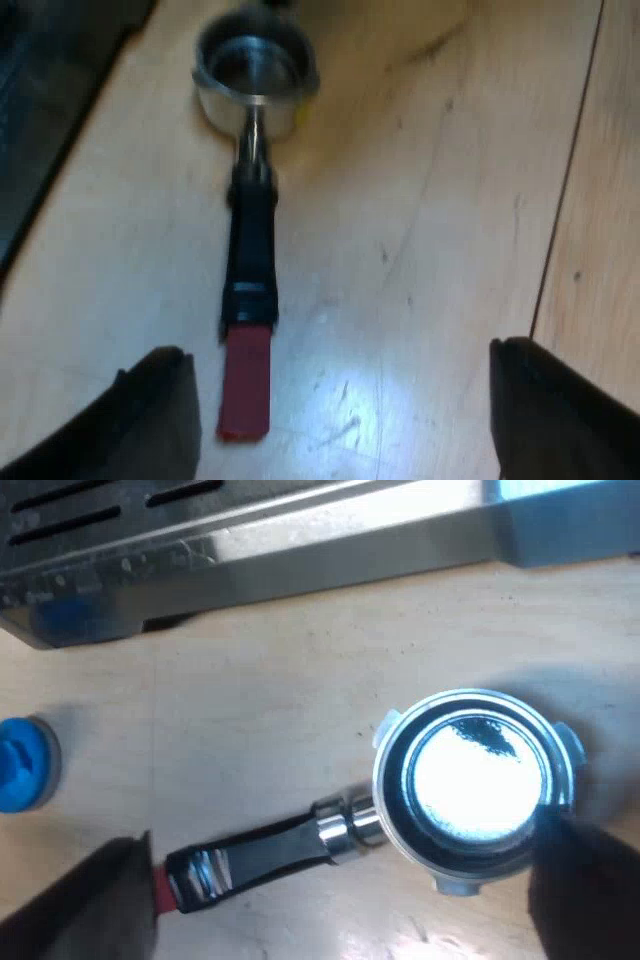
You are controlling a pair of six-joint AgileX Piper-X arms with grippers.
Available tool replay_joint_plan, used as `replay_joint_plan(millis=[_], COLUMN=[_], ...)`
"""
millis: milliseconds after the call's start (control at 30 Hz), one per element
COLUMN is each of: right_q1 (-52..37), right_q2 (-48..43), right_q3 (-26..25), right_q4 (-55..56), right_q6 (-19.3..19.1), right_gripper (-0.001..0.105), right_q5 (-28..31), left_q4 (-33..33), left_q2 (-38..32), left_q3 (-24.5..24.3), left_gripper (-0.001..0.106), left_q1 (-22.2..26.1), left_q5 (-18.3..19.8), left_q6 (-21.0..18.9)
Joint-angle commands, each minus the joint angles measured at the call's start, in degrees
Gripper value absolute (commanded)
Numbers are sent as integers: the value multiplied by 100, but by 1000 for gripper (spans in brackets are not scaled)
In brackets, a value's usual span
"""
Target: Put the handle in the coffee machine
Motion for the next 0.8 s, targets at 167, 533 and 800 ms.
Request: replay_joint_plan(millis=[167,533,800], right_q1=[-28,-28,-38], right_q2=[-80,-173,-173], right_q3=[-136,-1250,-1250], right_q4=[373,2374,2413], right_q6=[-92,-1000,-1012], right_gripper=[87,87,87], right_q5=[106,407,392], left_q4=[0,63,27], left_q2=[-150,-872,-897], left_q3=[-437,-436,-418], left_gripper=[75,75,75], left_q1=[10,10,10], left_q5=[189,258,278], left_q6=[-274,-474,-551])
